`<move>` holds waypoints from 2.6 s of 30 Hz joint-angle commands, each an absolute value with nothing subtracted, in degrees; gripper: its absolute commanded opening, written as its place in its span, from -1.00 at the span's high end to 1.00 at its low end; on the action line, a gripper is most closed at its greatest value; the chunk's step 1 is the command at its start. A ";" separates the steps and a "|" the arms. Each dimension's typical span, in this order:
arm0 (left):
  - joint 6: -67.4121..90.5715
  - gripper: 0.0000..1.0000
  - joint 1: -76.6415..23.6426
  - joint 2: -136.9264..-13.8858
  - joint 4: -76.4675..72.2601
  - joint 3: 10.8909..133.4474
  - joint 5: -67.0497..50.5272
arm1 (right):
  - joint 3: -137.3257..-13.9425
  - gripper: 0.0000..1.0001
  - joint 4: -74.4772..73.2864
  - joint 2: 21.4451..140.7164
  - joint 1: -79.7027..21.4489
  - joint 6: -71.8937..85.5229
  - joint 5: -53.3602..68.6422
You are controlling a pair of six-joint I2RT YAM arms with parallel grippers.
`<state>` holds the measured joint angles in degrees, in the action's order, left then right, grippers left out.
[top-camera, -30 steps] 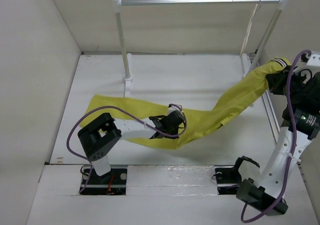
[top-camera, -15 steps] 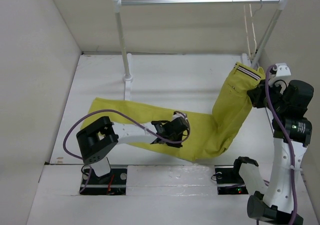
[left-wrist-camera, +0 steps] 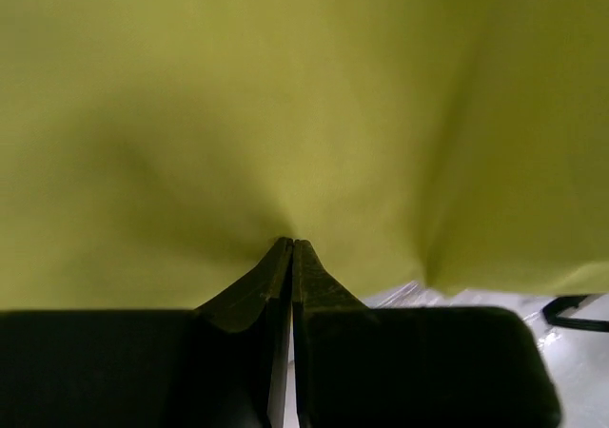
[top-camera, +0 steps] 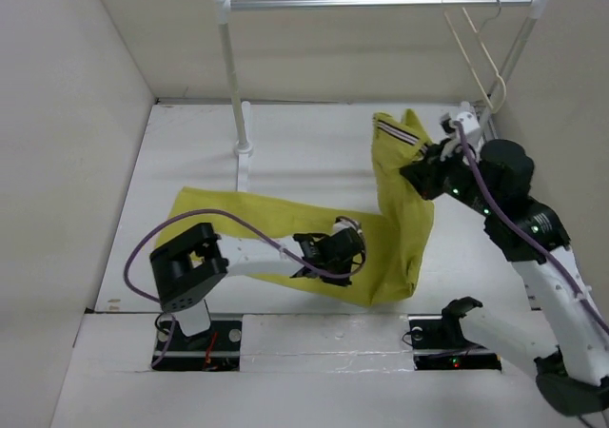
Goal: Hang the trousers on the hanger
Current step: Fold the trousers at the center of the board.
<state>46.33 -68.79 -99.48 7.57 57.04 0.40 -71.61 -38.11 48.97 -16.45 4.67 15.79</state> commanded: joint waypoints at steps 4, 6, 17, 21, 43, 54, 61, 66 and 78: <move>47.99 1.00 -60.14 -67.10 25.99 57.02 19.20 | -83.57 1.00 -19.87 64.66 -42.52 10.72 -5.62; 47.73 1.00 -54.27 -54.66 31.69 59.93 24.50 | -86.47 1.00 -14.97 73.07 -46.13 10.63 -4.14; 43.68 1.00 -48.87 -38.67 37.62 88.67 56.42 | -128.51 0.65 -2.12 127.84 -60.99 18.16 8.76; 45.51 0.89 -48.87 -37.45 41.37 90.53 60.54 | -136.84 -0.53 -4.20 138.69 -63.28 20.74 20.88; 36.57 0.00 -12.87 -67.40 15.84 53.80 14.45 | -47.74 0.17 -3.51 80.08 -58.27 16.25 9.68; 30.94 -0.74 -3.43 -93.16 17.31 65.21 9.66 | -37.27 -0.58 -12.31 69.43 -51.24 18.46 7.11; 36.03 -0.59 -0.36 -93.78 18.72 57.94 15.82 | -33.05 -0.38 -7.74 75.15 -47.72 18.02 11.69; 41.65 -0.58 10.08 -85.55 18.98 47.91 15.47 | -27.52 1.00 -5.54 74.18 -40.98 15.83 14.93; 38.68 -0.57 10.73 -61.80 20.74 49.56 8.45 | -39.35 -0.32 -16.85 69.34 -26.90 5.63 23.38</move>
